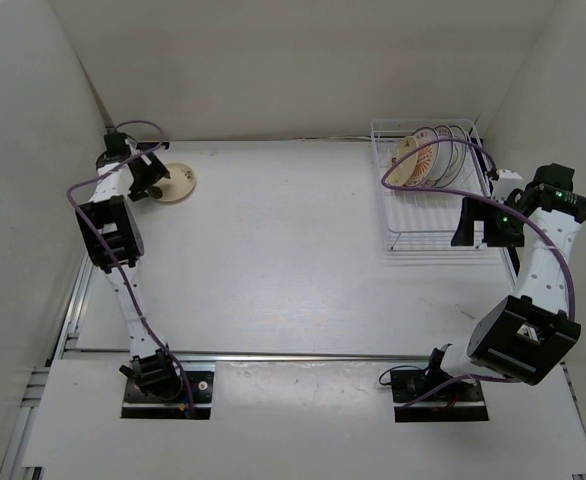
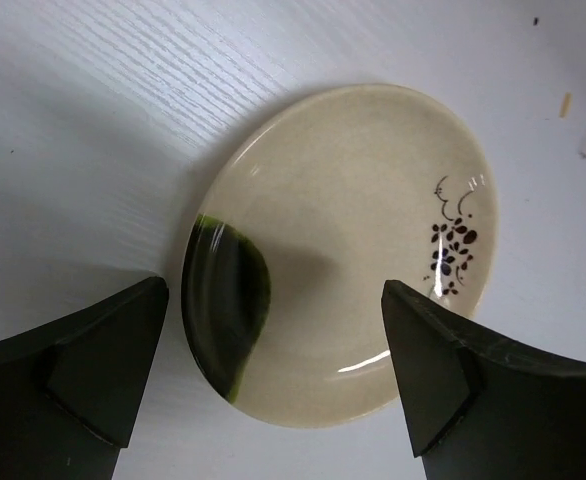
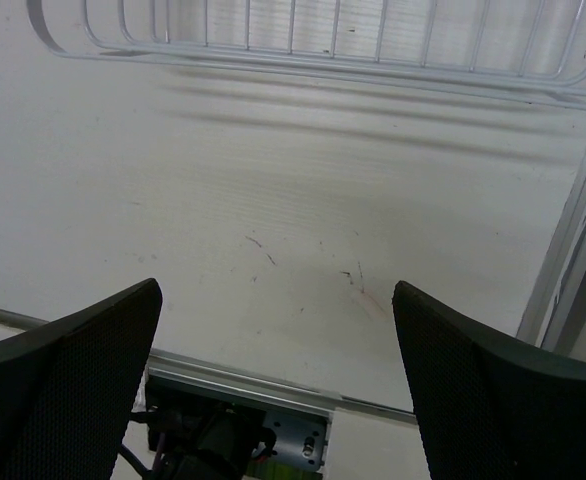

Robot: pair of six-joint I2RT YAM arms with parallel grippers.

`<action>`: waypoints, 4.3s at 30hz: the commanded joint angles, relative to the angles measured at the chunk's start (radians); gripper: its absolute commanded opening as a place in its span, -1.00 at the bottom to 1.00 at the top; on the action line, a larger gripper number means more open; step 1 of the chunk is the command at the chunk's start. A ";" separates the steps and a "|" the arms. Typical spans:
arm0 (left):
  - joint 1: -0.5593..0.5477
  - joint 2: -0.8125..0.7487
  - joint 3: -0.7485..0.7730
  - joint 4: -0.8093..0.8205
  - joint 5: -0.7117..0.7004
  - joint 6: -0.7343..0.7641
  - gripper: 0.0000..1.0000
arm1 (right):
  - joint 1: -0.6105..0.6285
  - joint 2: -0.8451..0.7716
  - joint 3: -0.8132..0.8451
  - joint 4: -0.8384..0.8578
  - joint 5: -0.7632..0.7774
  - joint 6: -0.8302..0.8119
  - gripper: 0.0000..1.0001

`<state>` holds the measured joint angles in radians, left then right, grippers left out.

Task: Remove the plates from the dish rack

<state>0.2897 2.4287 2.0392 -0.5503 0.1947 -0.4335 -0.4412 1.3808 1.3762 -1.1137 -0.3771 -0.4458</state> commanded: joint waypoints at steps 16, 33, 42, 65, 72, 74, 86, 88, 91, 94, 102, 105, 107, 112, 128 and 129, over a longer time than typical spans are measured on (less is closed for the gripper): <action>-0.098 -0.397 0.069 -0.152 -0.004 0.159 0.94 | 0.134 0.112 0.366 0.244 0.085 0.271 0.99; -0.213 -0.687 -0.166 -0.252 0.230 0.501 0.92 | 0.366 0.501 0.616 0.357 0.340 0.332 0.02; -0.213 -0.743 -0.240 -0.252 0.230 0.501 0.92 | 0.432 0.573 0.639 0.376 0.388 0.332 0.00; -0.213 -0.810 -0.326 -0.270 0.239 0.519 0.92 | 0.464 0.859 0.868 0.413 0.448 0.305 0.28; -0.213 -0.820 -0.344 -0.280 0.239 0.529 0.92 | 0.464 0.922 0.913 0.433 0.457 0.295 0.13; -0.213 -0.820 -0.344 -0.280 0.239 0.529 0.92 | 0.464 0.945 0.931 0.433 0.467 0.286 -0.02; -0.213 -0.820 -0.353 -0.280 0.239 0.529 0.92 | 0.464 0.992 0.983 0.460 0.503 0.286 -1.00; -0.213 -0.820 -0.362 -0.280 0.239 0.529 0.92 | 0.464 0.982 0.983 0.460 0.514 0.295 -1.00; -0.213 -0.820 -0.363 -0.280 0.239 0.529 0.92 | 0.473 0.960 0.974 0.469 0.538 0.295 -1.00; -0.213 -0.820 -0.363 -0.280 0.249 0.529 0.92 | 0.486 0.919 0.963 0.479 0.592 0.295 -1.00; -0.213 -0.810 -0.343 -0.280 0.278 0.519 0.92 | 0.558 0.813 0.908 0.532 0.785 0.265 -1.00; -0.213 -0.801 -0.332 -0.270 0.298 0.510 0.92 | 0.567 0.790 0.882 0.555 0.831 0.256 -1.00; -0.213 -0.792 -0.323 -0.270 0.308 0.510 0.92 | 0.576 0.767 0.882 0.565 0.862 0.256 -1.00; -0.213 -0.792 -0.323 -0.261 0.328 0.501 0.92 | 0.598 0.732 0.873 0.574 0.902 0.256 -1.00; -0.213 -0.792 -0.313 -0.261 0.412 0.483 0.92 | 0.638 0.515 0.873 0.424 0.393 0.406 -1.00; -0.213 -0.792 -0.304 -0.261 0.472 0.483 0.92 | 0.625 0.515 0.859 0.401 0.320 0.433 -1.00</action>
<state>0.0750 1.6707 1.6859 -0.8299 0.5491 0.0532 0.1947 1.9644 2.2417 -0.6777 0.2317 -0.1101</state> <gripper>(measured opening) 0.964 0.098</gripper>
